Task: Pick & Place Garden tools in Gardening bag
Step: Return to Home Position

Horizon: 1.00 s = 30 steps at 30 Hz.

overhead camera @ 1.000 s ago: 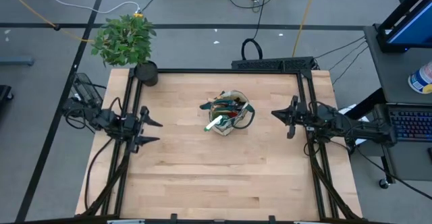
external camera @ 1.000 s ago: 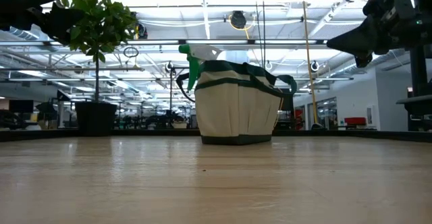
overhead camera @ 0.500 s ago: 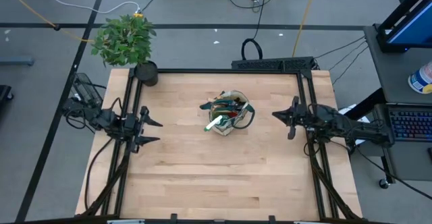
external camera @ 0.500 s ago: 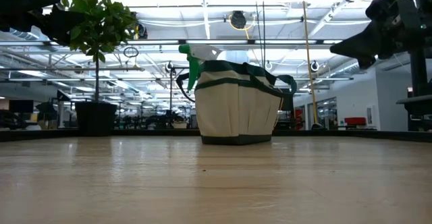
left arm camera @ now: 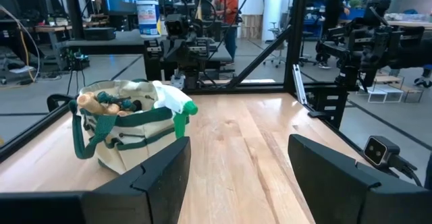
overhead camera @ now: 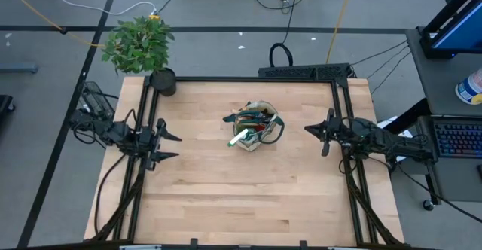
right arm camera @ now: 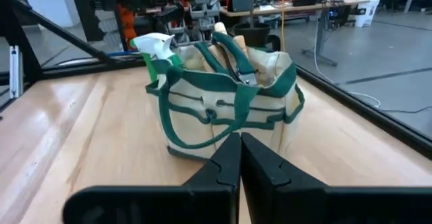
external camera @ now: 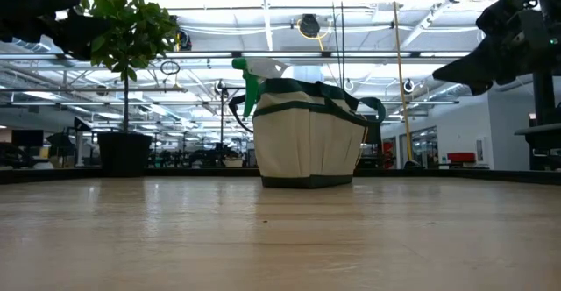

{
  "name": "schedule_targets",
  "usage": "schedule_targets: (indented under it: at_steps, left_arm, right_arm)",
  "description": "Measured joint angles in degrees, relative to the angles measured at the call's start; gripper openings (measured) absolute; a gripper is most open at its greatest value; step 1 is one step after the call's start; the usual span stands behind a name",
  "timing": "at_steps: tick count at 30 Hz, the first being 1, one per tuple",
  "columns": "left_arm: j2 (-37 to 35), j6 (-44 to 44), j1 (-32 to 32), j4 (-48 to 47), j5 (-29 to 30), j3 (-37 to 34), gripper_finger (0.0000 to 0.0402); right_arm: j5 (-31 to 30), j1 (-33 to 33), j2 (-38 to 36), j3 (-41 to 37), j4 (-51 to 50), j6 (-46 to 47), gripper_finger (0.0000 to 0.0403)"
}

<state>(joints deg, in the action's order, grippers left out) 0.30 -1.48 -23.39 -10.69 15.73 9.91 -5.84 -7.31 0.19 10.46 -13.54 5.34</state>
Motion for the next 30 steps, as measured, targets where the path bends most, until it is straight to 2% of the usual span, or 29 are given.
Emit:
schedule_targets:
  at_steps: [7, 30]
  left_arm:
    - [0.0, -0.5, 0.0, -0.2, 0.4, 0.0, 0.0258]
    - [0.0, -0.5, 0.0, 0.2, 0.3, 0.0, 0.0257]
  right_arm:
    - [7.5, 0.0, 0.0, 0.0, -0.1, 0.4, 0.0000]
    - [7.4, 0.0, 0.0, 0.0, -0.1, 0.0, 0.0000]
